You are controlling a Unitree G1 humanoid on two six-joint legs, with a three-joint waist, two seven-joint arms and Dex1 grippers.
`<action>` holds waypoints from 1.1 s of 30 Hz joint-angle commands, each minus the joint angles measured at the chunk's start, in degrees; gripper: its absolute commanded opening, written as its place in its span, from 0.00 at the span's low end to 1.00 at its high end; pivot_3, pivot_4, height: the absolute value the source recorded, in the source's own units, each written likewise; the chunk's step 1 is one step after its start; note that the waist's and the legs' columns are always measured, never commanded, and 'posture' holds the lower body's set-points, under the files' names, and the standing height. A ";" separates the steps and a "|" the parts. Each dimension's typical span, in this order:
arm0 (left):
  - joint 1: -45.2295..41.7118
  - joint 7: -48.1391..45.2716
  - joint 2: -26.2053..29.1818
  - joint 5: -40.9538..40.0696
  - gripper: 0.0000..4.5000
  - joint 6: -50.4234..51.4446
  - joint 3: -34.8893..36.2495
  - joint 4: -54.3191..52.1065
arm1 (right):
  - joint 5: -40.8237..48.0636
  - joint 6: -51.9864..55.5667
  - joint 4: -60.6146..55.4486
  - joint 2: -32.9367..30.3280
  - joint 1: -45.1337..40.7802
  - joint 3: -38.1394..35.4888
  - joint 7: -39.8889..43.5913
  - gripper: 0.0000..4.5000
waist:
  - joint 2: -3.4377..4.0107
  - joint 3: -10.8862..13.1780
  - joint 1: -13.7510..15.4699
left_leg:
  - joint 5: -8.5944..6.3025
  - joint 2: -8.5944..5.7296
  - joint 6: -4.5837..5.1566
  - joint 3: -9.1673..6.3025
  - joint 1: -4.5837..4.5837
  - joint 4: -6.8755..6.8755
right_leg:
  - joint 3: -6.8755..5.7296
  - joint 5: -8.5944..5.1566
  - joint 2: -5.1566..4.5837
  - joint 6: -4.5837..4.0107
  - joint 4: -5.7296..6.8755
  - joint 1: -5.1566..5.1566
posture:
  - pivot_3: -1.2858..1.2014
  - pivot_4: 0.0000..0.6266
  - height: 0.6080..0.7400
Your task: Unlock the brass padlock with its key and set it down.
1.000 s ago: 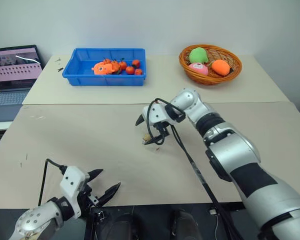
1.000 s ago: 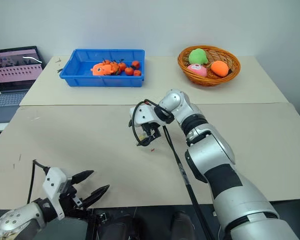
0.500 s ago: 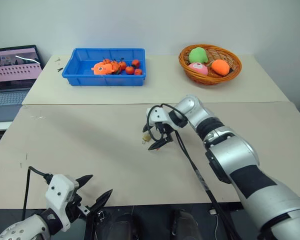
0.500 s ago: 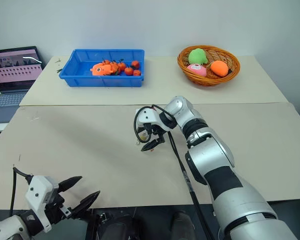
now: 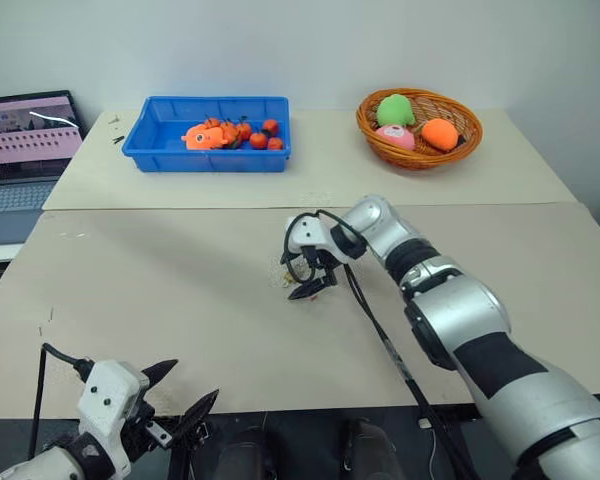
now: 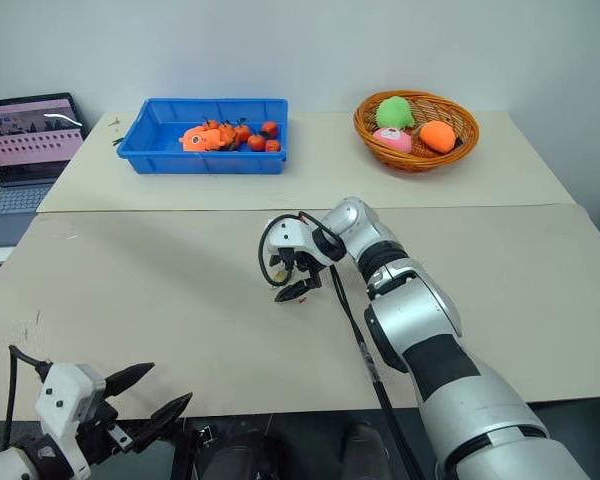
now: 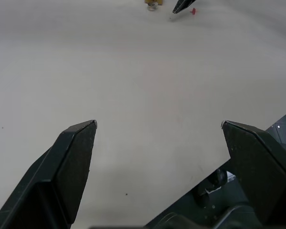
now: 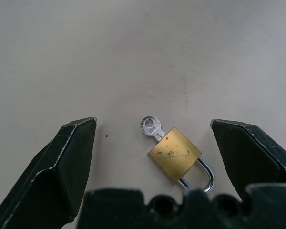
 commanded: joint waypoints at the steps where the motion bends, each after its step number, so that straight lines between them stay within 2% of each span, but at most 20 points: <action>1: 0.74 0.51 -0.18 -1.74 0.99 -0.67 1.82 -2.43 | -0.58 0.46 -0.45 0.04 -1.85 -1.24 -1.39 1.00 | 0.00 0.00 0.04 | 0.00 0.00 0.00 -0.01 0.00 0.01 | 0.00 -0.02 0.00 -0.02 0.02 0.01 | 0.52 0.24 0.64; 12: 3.66 1.64 -0.62 -3.46 0.99 -0.92 4.29 -4.59 | -2.95 2.35 0.04 -0.12 -0.45 -1.39 -4.82 1.00 | -0.01 0.00 -0.02 | -0.02 0.02 -0.10 -0.02 0.05 0.04 | 0.03 -0.26 -0.01 -0.10 0.42 -0.09 | 0.52 0.24 0.64; 14: 4.23 1.71 -0.66 -3.68 1.00 -1.05 4.61 -4.81 | -3.15 2.68 0.08 0.02 -0.11 -1.44 -5.47 0.88 | -0.01 0.00 -0.01 | -0.02 0.03 -0.12 -0.04 0.06 0.04 | 0.02 -0.30 -0.01 -0.13 0.47 -0.10 | 0.52 0.24 0.64; 15: 4.46 1.72 -0.63 -3.83 1.00 -1.17 4.70 -4.87 | -3.23 2.73 0.08 0.06 -0.01 -1.42 -5.62 0.86 | -0.01 0.00 -0.01 | -0.02 0.03 -0.12 -0.04 0.06 0.04 | 0.02 -0.31 0.00 -0.13 0.48 -0.10 | 0.52 0.24 0.64; 16: 4.92 1.79 -0.42 -4.09 1.00 -1.64 4.68 -4.90 | -3.32 2.71 0.07 0.08 0.14 -1.39 -5.54 0.74 | -0.01 0.00 -0.02 | -0.03 0.03 -0.12 -0.04 0.06 0.04 | 0.02 -0.31 0.00 -0.13 0.49 -0.10 | 0.52 0.24 0.64; 23: 5.83 2.79 0.94 -5.89 1.00 -2.57 5.27 -4.91 | -3.04 3.11 0.01 0.31 0.29 -2.18 -5.29 0.23 | -0.01 0.01 -0.01 | -0.03 0.03 -0.13 -0.05 0.06 0.04 | 0.02 -0.33 -0.01 -0.13 0.52 -0.11 | 0.52 0.24 0.64; 29: 5.46 3.71 2.00 -6.65 1.00 -2.43 4.86 -4.91 | -2.98 2.63 -0.13 0.22 0.24 -2.55 -5.06 0.21 | -0.01 0.01 -0.02 | -0.03 0.03 -0.13 -0.05 0.04 0.04 | 0.02 -0.33 0.00 -0.13 0.52 -0.13 | 0.52 0.24 0.64; 33: 3.02 4.50 3.13 -7.01 1.00 -0.96 4.18 -4.47 | -2.76 2.55 -0.31 0.05 -0.49 -3.48 -7.89 0.21 | -0.01 0.01 0.02 | -0.03 0.03 -0.13 -0.06 0.05 0.04 | 0.02 -0.34 0.00 -0.13 0.53 -0.12 | 0.52 0.24 0.64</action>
